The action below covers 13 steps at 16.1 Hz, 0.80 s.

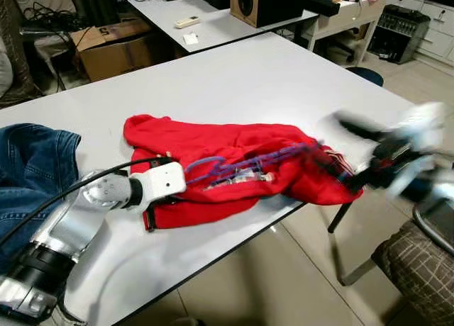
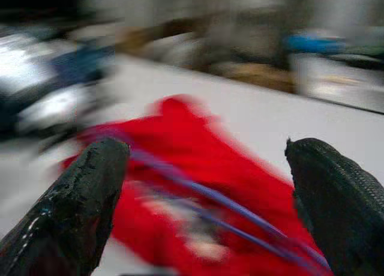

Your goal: Hang hanger

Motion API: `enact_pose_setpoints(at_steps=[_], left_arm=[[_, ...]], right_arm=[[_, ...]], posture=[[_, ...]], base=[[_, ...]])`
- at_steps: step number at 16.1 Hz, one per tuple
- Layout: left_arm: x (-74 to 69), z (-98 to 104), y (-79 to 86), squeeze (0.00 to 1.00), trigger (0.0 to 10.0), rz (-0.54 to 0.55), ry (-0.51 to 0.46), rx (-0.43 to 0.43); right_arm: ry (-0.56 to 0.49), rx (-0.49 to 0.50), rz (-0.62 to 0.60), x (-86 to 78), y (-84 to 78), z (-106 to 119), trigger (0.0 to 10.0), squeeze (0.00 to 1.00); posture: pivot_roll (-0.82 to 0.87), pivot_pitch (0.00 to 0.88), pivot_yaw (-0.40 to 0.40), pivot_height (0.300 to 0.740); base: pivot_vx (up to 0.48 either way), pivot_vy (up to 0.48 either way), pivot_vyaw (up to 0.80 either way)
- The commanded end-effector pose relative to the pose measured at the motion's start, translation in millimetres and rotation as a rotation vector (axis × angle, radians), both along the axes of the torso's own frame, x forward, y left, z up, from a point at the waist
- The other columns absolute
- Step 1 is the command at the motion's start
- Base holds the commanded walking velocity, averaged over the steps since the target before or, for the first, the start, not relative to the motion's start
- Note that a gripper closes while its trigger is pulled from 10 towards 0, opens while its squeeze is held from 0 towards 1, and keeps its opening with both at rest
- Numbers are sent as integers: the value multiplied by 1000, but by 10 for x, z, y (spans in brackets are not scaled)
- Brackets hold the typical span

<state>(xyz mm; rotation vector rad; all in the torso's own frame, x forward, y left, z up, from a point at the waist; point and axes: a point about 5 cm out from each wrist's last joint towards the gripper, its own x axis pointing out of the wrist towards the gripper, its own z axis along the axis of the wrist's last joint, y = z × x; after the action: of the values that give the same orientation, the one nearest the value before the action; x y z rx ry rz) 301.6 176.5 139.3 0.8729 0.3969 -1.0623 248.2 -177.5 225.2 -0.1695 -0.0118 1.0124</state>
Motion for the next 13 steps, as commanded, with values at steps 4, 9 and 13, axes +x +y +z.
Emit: enact_pose_setpoints(at_steps=[4, 9, 13], left_arm=[[-4, 127, -173, 0, 0, -125, -20, 65], [-11, 173, -221, 0, 0, -203, -70, 186], [-2, 135, -290, 0, 0, -211, -53, 191]], right_arm=[[58, -177, 232, 0, 70, -92, 10000, 0], [-18, -255, 242, 282, 125, -94, 6588, 0], [29, -265, 446, 211, 295, -177, 4118, 0]], posture=[[-18, 20, 50, 740], [-10, 19, 34, 740], [-6, 17, 31, 740]], base=[[0, 0, 0], [0, 0, 0], [0, 0, 0]])
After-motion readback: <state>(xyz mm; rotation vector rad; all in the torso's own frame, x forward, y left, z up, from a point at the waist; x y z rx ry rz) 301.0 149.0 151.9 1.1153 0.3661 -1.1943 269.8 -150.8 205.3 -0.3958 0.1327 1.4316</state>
